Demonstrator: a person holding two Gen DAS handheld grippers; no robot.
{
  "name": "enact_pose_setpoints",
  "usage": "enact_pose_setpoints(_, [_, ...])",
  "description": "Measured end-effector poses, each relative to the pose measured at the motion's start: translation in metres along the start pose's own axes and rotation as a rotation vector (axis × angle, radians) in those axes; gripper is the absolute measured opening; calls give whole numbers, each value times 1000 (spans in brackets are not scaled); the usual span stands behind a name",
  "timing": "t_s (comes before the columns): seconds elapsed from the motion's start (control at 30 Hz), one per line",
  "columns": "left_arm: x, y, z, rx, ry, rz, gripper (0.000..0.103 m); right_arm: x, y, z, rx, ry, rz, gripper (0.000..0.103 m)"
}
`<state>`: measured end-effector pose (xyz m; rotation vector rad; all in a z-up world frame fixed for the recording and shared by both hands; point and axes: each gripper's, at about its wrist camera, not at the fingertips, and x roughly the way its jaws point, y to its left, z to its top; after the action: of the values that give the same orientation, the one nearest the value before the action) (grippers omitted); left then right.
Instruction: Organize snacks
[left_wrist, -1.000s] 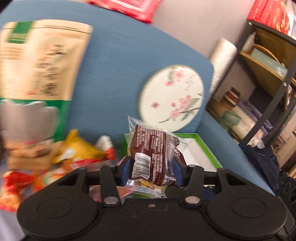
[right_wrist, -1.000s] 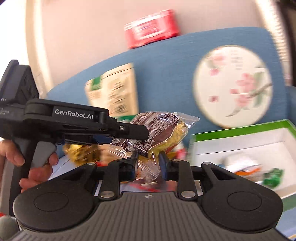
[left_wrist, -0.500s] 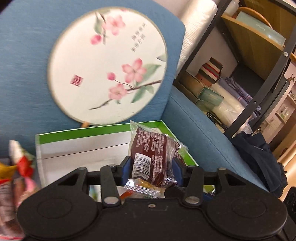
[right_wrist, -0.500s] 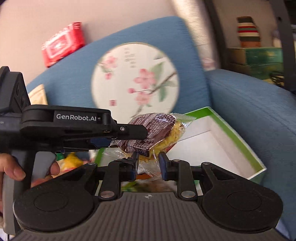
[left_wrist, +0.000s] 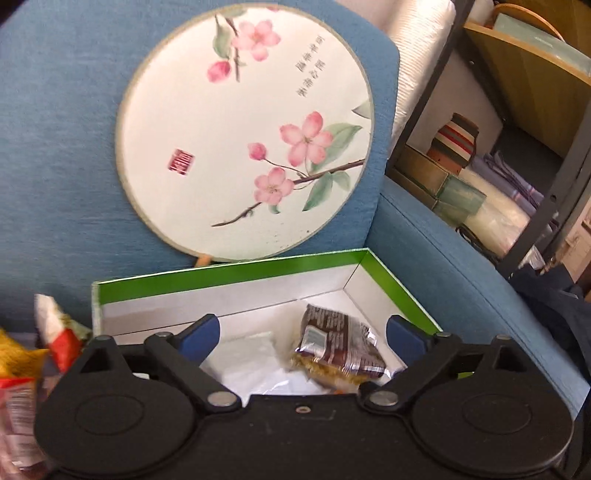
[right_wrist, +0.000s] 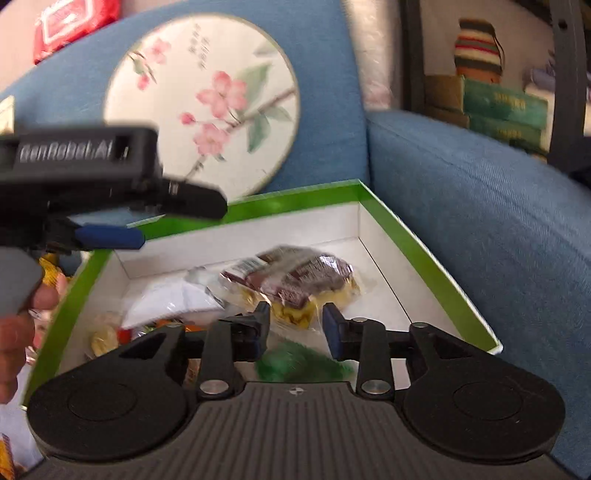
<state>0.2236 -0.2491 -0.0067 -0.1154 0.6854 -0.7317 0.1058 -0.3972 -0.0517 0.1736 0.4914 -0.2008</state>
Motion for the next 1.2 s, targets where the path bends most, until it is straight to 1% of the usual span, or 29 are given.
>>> enact_pose_setpoints(0.03, [-8, 2, 0, 5, -5, 14, 103, -5, 2, 2, 3, -18, 1, 74])
enact_pose_setpoints(0.1, [-30, 4, -1, 18, -17, 32, 103, -16, 6, 4, 7, -47, -3, 88])
enact_pose_setpoints(0.17, [-57, 7, -3, 19, -36, 52, 103, -27, 11, 5, 10, -52, 2, 88])
enact_pose_setpoints(0.27, [-99, 16, -8, -9, -41, 78, 103, -45, 20, 3, 40, -53, 67, 91])
enact_pose_setpoints(0.33, [-130, 24, -14, -40, -40, 108, 103, -53, 29, 2, 60, -42, 135, 97])
enact_pose_setpoints(0.4, [-161, 32, -24, -61, -33, 145, 103, -60, 40, 0, 73, -30, 214, 97])
enact_pose_setpoints(0.5, [-208, 46, -45, -72, -26, 200, 103, -72, 62, -7, 74, 4, 346, 101])
enact_pose_setpoints(0.63, [-263, 69, -82, -120, -16, 256, 103, -83, 92, -21, 72, 103, 535, 101])
enact_pose_setpoints(0.7, [-283, 82, -102, -166, 9, 277, 103, -84, 103, -33, 76, 169, 602, 101])
enact_pose_setpoints(0.77, [-295, 91, -120, -207, 36, 271, 103, -85, 111, -46, 63, 216, 618, 101])
enact_pose_setpoints(0.83, [-304, 94, -136, -235, 44, 235, 103, -87, 115, -60, 38, 245, 599, 101])
enact_pose_setpoints(0.9, [-306, 90, -150, -272, 52, 162, 103, -87, 117, -72, 27, 275, 588, 101])
enact_pose_setpoints(0.93, [-303, 86, -155, -287, 72, 125, 103, -85, 117, -78, 24, 292, 594, 99])
enact_pose_setpoints(0.97, [-300, 82, -162, -293, 90, 83, 103, -83, 118, -81, 18, 312, 597, 97])
enact_pose_setpoints(1.0, [-295, 77, -168, -300, 100, 45, 103, -80, 119, -81, 7, 323, 599, 93])
enact_pose_setpoints(1.03, [-290, 72, -174, -311, 108, 21, 103, -78, 121, -81, -8, 323, 602, 91])
enact_pose_setpoints(1.07, [-284, 68, -179, -322, 113, 2, 99, -76, 123, -81, -23, 321, 602, 91])
enact_pose_setpoints(1.1, [-277, 66, -184, -337, 121, -8, 93, -75, 121, -82, -30, 324, 600, 90])
enact_pose_setpoints(1.17, [-267, 67, -193, -379, 119, 12, 91, -71, 122, -83, -31, 350, 605, 85])
enact_pose_setpoints(1.2, [-263, 70, -195, -395, 110, 31, 88, -70, 123, -84, -33, 370, 614, 79])
